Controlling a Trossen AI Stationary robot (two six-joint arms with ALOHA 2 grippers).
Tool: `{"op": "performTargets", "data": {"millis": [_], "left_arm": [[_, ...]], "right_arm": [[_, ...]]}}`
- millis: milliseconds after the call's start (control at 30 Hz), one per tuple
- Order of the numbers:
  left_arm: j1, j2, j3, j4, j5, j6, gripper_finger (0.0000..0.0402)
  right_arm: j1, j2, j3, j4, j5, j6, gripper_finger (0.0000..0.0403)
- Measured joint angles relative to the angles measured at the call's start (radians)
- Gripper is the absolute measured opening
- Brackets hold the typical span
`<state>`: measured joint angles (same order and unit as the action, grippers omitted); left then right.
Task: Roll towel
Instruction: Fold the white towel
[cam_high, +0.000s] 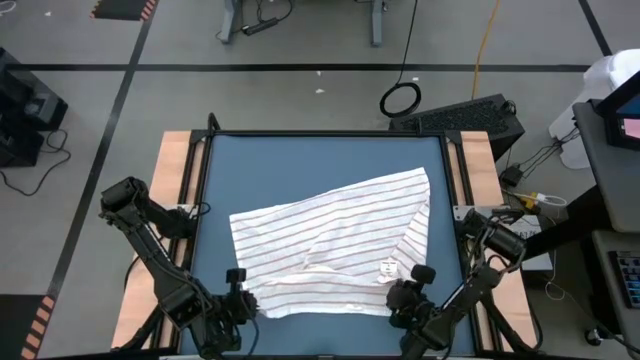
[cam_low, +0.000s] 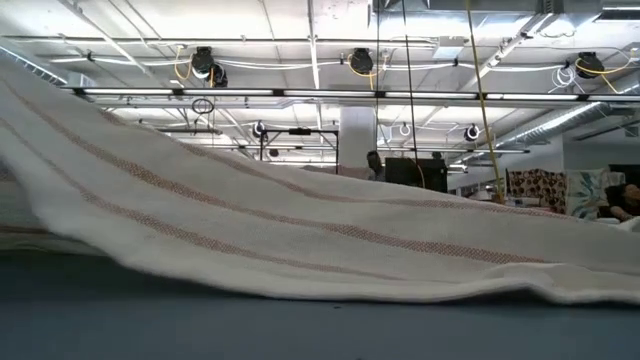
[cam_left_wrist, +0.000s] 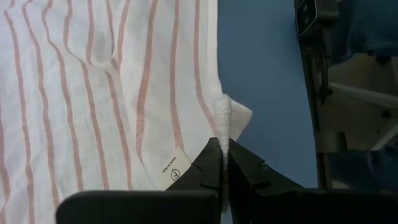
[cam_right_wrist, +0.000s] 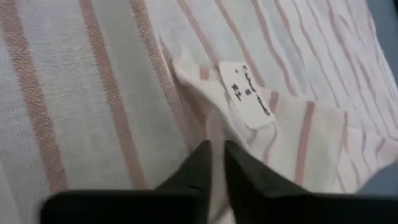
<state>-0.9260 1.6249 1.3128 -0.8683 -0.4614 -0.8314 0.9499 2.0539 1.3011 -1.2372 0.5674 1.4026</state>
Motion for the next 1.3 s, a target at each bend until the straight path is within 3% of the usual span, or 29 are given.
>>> {"op": "performTargets", "data": {"millis": [100,300,533,667,833,967,1100,1300], "left_arm": [[0.0,0.0,0.0,0.0,0.0,0.0,0.0011],[0.0,0.0,0.0,0.0,-0.004,0.0,0.0011],[0.001,0.0,0.0,0.04,-0.015,0.001,0.0011],[0.002,0.0,-0.009,0.06,-0.022,0.005,0.0011],[0.002,0.001,-0.012,0.056,-0.03,0.009,0.0011],[0.002,0.001,-0.012,0.056,-0.034,0.009,0.0011],[-0.005,0.001,-0.012,0.056,-0.019,0.002,0.0011],[-0.032,0.001,-0.012,0.057,-0.006,0.0,0.0011]], "right_arm": [[0.031,-0.003,0.056,-0.084,-0.01,0.057,0.0021],[0.092,-0.005,0.129,-0.157,0.004,0.127,0.0072],[0.097,-0.004,0.1,-0.138,0.08,0.208,0.0155],[0.068,-0.004,0.067,-0.128,0.104,0.184,0.0178],[0.017,-0.004,0.038,-0.062,0.004,0.08,0.0144],[-0.009,-0.004,0.023,-0.021,-0.008,0.075,0.008],[-0.02,-0.004,0.023,-0.056,-0.116,0.087,0.0011],[0.06,-0.004,0.023,-0.166,-0.256,0.273,0.001]]}}
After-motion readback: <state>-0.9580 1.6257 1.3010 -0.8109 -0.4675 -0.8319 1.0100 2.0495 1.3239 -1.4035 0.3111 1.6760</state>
